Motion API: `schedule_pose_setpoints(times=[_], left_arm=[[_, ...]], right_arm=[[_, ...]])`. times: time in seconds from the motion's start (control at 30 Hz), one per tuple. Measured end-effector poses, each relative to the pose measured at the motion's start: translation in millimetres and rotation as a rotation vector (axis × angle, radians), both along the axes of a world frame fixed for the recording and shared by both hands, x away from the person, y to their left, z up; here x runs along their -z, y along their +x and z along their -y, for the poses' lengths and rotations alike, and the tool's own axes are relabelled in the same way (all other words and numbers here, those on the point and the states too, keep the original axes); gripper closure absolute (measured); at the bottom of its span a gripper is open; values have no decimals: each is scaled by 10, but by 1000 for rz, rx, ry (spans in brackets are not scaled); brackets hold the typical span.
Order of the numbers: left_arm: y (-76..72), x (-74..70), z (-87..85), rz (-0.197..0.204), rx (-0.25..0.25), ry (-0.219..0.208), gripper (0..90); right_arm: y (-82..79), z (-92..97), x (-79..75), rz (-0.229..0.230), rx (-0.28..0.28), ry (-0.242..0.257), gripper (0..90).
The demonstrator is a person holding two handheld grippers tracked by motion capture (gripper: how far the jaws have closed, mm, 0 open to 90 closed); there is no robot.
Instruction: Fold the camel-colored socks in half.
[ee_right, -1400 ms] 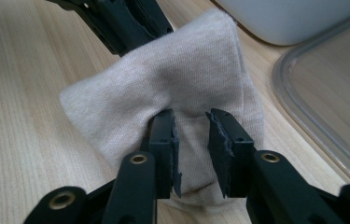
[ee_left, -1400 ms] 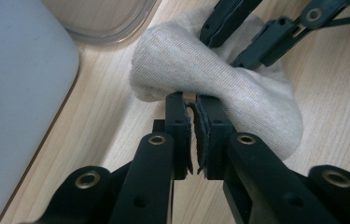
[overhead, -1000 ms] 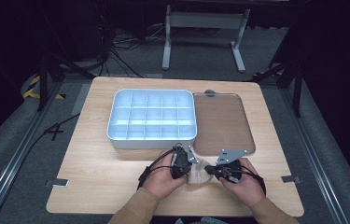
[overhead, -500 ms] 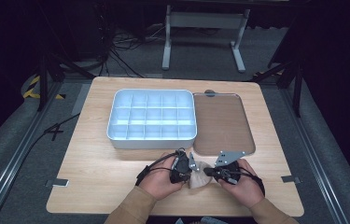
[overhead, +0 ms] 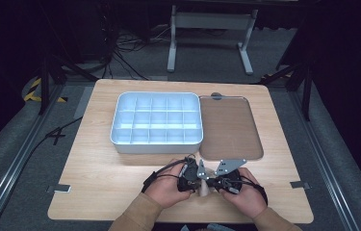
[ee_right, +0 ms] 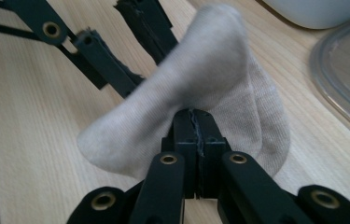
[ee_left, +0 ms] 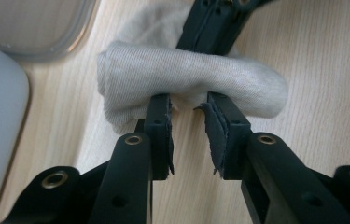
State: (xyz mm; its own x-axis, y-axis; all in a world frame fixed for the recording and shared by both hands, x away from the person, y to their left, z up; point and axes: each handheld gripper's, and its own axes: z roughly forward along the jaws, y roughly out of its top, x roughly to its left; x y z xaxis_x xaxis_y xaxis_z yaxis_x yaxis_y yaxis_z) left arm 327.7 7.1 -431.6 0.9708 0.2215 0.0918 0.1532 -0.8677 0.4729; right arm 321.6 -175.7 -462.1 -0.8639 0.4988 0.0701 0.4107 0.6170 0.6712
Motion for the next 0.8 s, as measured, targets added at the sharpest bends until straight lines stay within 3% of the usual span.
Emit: schedule_pose_setpoints(times=[0.13, 0.2, 0.3, 0.5, 0.63, 0.8], left_arm=[[6, -1, -6, 1, -7, 11, 703], [13, 1, -23, -19, -33, 11, 702], [21, 0, -51, -34, -51, 12, 714], [34, -13, -83, -26, -70, 15, 722], [35, -22, -90, -23, -65, 11, 721], [31, -14, -77, -15, -58, 20, 709]], right_arm=[[6, -16, 41, -50, 31, 51, 899], [6, -16, 53, -65, 44, 73, 898], [-3, -11, 25, -64, 35, 77, 895], [-1, 122, -144, -40, 44, 80, 897], [85, 362, -222, -8, 116, 48, 898], [142, 388, -98, -40, 133, -18, 898]])
